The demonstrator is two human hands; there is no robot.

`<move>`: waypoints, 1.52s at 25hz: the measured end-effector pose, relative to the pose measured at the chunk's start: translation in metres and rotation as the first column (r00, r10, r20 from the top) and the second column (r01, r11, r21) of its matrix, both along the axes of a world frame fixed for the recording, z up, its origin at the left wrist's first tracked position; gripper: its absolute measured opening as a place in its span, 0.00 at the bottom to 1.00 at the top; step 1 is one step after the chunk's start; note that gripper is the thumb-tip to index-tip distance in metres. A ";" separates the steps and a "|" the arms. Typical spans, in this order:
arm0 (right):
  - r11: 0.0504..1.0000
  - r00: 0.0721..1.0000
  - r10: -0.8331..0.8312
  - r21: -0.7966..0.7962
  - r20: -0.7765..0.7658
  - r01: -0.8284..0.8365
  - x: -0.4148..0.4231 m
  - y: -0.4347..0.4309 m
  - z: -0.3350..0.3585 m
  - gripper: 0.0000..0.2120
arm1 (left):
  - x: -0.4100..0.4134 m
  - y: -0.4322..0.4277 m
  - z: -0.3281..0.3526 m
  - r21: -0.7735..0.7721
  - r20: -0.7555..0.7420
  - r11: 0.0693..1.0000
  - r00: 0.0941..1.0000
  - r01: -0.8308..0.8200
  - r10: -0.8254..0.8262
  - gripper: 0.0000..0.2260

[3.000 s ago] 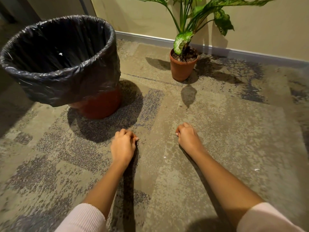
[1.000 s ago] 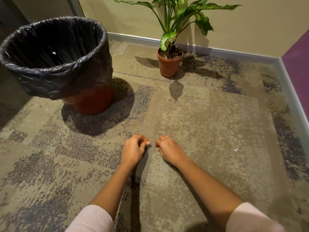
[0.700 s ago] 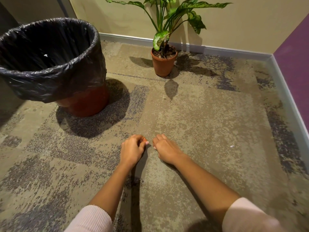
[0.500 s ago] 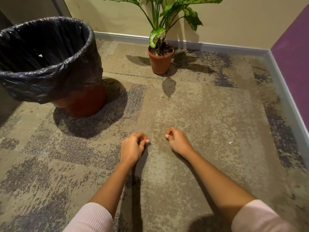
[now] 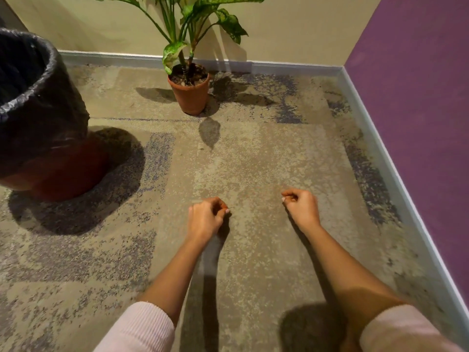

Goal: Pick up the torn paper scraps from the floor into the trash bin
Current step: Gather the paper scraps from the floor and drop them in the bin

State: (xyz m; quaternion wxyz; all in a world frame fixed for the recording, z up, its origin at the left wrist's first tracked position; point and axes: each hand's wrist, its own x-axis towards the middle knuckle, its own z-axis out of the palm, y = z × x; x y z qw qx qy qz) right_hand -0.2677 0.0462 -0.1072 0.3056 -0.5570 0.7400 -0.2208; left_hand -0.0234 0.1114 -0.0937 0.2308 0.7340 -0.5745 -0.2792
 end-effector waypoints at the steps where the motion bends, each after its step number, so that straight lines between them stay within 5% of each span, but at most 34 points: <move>1: 0.998 0.998 -0.060 -0.004 -0.017 0.060 -0.011 0.001 -0.001 0.09 | -0.010 -0.004 0.001 0.000 -0.014 1.000 1.000 0.021 -0.021 0.04; 8: 0.985 0.975 -0.171 -0.029 -0.144 0.168 -0.061 0.004 -0.006 0.11 | -0.053 -0.023 -0.001 -0.029 -0.043 0.992 0.991 0.122 -0.123 0.02; 13: 0.996 0.969 0.026 -0.077 -0.247 -0.046 -0.053 -0.002 -0.009 0.11 | -0.057 -0.028 -0.006 -0.029 -0.043 0.991 0.990 0.134 -0.135 0.02; 20: 0.957 0.816 0.235 -0.022 -0.528 -0.290 -0.049 -0.002 -0.007 0.08 | -0.036 -0.024 -0.003 -0.047 -0.035 0.995 0.996 0.085 -0.087 0.02; 25: 0.971 0.916 0.134 -0.134 -0.378 -0.198 -0.007 -0.001 0.001 0.07 | -0.005 -0.015 0.016 -0.070 -0.048 0.998 0.999 -0.008 0.004 0.02; 30: 0.901 0.928 0.287 -0.264 -0.237 -0.345 0.094 -0.008 0.037 0.07 | 0.051 -0.005 0.053 -0.204 -0.075 0.956 0.977 -0.213 0.202 0.03; 38: 0.623 0.807 0.591 -0.625 -0.018 -0.470 0.294 -0.017 0.179 0.04 | 0.160 -0.009 0.190 -0.592 -0.097 0.679 0.874 -0.435 0.476 0.04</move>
